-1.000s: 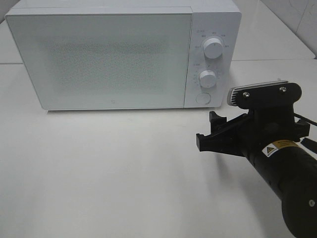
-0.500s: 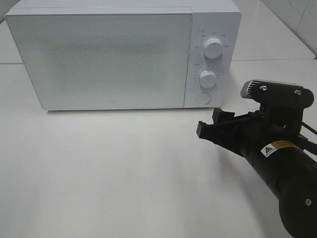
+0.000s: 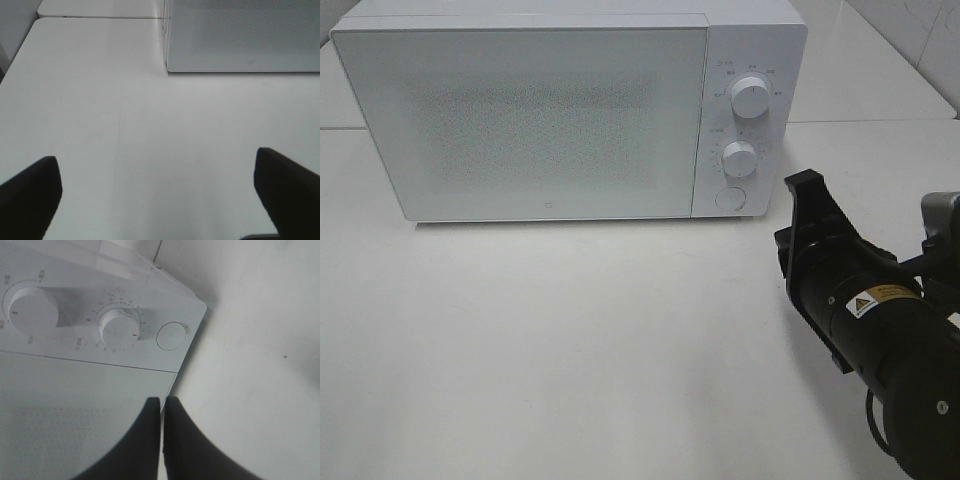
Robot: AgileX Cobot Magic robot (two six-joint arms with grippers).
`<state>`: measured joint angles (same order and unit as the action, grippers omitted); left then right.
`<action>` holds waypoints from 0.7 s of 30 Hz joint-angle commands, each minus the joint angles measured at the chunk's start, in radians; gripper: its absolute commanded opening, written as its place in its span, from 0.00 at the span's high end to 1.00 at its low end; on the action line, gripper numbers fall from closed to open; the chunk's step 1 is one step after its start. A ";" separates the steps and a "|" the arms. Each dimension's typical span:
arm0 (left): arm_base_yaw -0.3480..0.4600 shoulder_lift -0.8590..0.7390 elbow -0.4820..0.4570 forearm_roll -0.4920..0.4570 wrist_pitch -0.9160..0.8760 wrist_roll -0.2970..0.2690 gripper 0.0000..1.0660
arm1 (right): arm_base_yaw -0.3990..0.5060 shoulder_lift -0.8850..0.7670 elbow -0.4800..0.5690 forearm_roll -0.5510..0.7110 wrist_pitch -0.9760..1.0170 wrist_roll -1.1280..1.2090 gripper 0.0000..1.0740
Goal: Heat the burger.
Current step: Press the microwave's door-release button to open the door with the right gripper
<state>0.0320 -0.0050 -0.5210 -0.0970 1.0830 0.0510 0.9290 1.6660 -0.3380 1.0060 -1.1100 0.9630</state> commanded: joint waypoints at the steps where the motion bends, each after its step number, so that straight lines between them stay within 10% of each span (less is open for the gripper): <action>1: 0.003 -0.015 0.001 -0.002 -0.011 -0.004 0.07 | 0.006 -0.001 -0.009 -0.003 0.005 0.087 1.00; 21: 0.003 -0.015 0.001 -0.002 -0.011 -0.004 0.07 | -0.128 0.161 -0.196 -0.072 0.076 0.210 1.00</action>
<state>0.0320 -0.0050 -0.5210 -0.0970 1.0830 0.0510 0.8070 1.8250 -0.5270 0.9530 -1.0390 1.1690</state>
